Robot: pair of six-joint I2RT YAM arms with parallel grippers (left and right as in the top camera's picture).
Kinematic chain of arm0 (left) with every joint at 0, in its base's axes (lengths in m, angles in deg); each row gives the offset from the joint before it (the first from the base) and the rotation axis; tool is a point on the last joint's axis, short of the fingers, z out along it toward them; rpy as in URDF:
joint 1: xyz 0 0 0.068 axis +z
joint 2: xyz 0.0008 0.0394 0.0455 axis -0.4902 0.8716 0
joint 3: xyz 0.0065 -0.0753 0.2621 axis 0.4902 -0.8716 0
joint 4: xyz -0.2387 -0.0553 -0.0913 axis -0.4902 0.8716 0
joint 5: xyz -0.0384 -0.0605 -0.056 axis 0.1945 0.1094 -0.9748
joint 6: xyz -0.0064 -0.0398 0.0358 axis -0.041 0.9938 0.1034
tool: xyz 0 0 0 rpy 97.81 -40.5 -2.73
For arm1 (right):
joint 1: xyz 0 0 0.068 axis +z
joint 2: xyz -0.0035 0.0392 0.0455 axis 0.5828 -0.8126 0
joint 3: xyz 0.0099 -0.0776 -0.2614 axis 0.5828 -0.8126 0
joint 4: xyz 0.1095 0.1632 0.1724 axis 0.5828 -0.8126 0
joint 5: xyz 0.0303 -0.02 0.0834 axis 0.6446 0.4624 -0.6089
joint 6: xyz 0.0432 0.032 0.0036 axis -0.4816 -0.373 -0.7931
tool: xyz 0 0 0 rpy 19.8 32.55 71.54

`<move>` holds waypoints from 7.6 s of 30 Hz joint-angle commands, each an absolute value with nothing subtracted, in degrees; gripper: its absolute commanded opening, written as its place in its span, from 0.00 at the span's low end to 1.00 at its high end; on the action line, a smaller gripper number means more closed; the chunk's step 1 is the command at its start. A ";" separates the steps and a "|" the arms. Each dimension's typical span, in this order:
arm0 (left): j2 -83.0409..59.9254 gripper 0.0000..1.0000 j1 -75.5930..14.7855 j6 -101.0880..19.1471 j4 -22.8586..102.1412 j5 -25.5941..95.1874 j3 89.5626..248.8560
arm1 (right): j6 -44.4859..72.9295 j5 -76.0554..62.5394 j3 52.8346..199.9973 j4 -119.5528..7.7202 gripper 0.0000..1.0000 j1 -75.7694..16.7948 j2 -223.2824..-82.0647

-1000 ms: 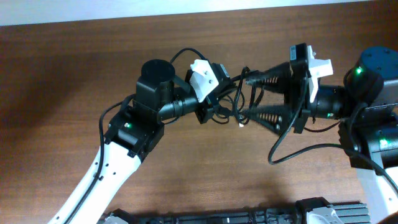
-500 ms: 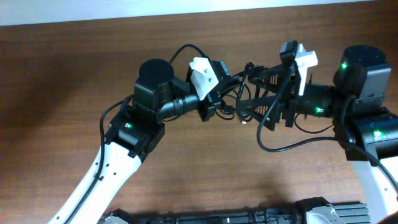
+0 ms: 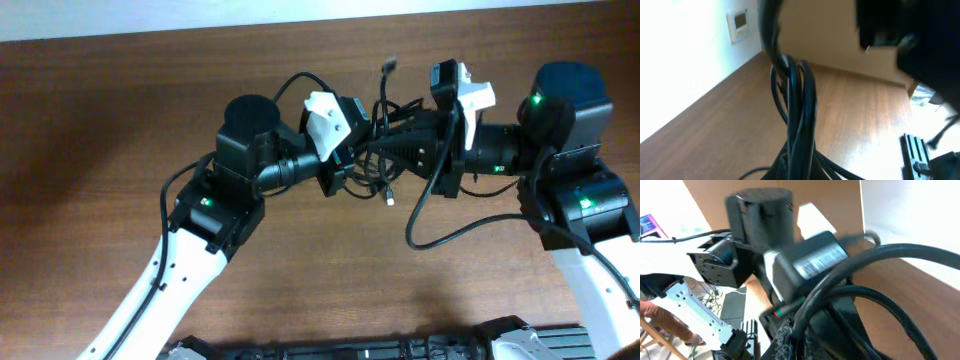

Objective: Untangle cables

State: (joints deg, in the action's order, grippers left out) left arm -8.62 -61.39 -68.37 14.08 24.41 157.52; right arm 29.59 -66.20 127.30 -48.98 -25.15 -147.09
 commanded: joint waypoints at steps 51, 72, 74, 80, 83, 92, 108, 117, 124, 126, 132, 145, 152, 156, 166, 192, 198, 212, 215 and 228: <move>-8.64 0.00 -62.09 -48.54 10.82 30.23 157.84 | 32.60 -65.96 127.76 -55.66 0.79 -23.95 -146.50; -9.36 0.00 -62.52 -58.47 29.01 31.96 157.87 | 17.28 -30.96 127.76 -64.39 0.04 -35.12 -143.18; -10.83 0.00 -62.52 -60.24 26.21 31.98 157.87 | 17.33 -30.96 127.76 -68.36 0.07 -36.62 -143.18; -17.62 0.00 -62.48 -62.99 15.85 42.71 157.87 | 20.80 -28.78 127.76 -78.37 0.40 -38.74 -143.15; -19.57 0.00 -62.48 -62.97 14.87 52.48 157.87 | 20.80 -24.47 127.76 -81.41 0.62 -38.74 -143.18; -19.85 0.38 -62.48 -62.95 13.64 62.25 157.84 | 20.78 -22.00 127.76 -84.06 0.75 -38.74 -143.15; -20.09 0.99 -51.75 -45.90 38.91 84.70 157.87 | 20.82 -26.92 127.76 -84.47 0.99 -38.48 -146.28; -20.07 0.99 -37.80 -43.36 53.73 84.30 157.84 | 31.29 -29.74 127.76 -74.57 0.99 -18.13 -162.80; -20.07 0.99 -36.05 -43.36 57.42 84.30 157.84 | 46.66 -25.39 127.76 -56.45 0.99 -2.57 -183.98; -20.07 0.99 -36.05 -43.36 57.44 84.30 157.84 | 46.77 -24.71 127.76 -53.06 0.99 -1.81 -188.33; -20.07 0.99 -36.05 -43.39 57.42 84.30 157.84 | 51.93 -25.65 127.76 -51.32 0.99 0.75 -195.59; -20.07 0.99 -36.05 -43.39 57.42 84.30 157.84 | 44.97 -18.99 135.48 -61.92 0.04 -3.18 -181.86; -20.07 0.99 -36.05 -43.36 57.44 84.30 157.84 | 45.24 -18.94 157.84 -66.00 0.04 -8.03 -158.63; -20.07 0.99 -36.05 -43.39 57.44 84.30 157.84 | 46.29 -14.55 158.16 -55.62 0.04 -8.03 -150.52; -20.07 0.99 -36.05 -43.36 57.44 84.30 157.84 | 50.18 15.09 158.16 -39.75 0.04 -8.03 -148.82; -20.07 0.99 -36.05 -43.39 57.44 84.30 157.84 | 50.15 -11.56 158.16 -84.23 0.04 -4.91 -150.65; -20.07 0.99 -36.05 -43.39 57.44 84.30 157.84 | 50.15 -11.56 158.16 -68.34 0.04 -4.91 -135.70; -16.18 0.99 -38.76 -71.12 57.49 19.67 157.82 | 47.99 -1.70 158.12 -69.00 0.04 -4.91 -132.18; -12.99 0.99 -44.86 -71.38 57.79 17.60 157.73 | 47.99 0.62 158.10 -68.98 0.04 -4.91 -132.18; -2.67 0.99 -69.87 -66.62 44.24 12.52 157.73 | 47.99 15.55 158.10 -71.07 0.04 -4.91 -132.66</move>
State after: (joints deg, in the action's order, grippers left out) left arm -3.13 -67.27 -69.59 47.04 15.34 157.60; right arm 48.84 13.75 158.16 -71.31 -5.00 -132.14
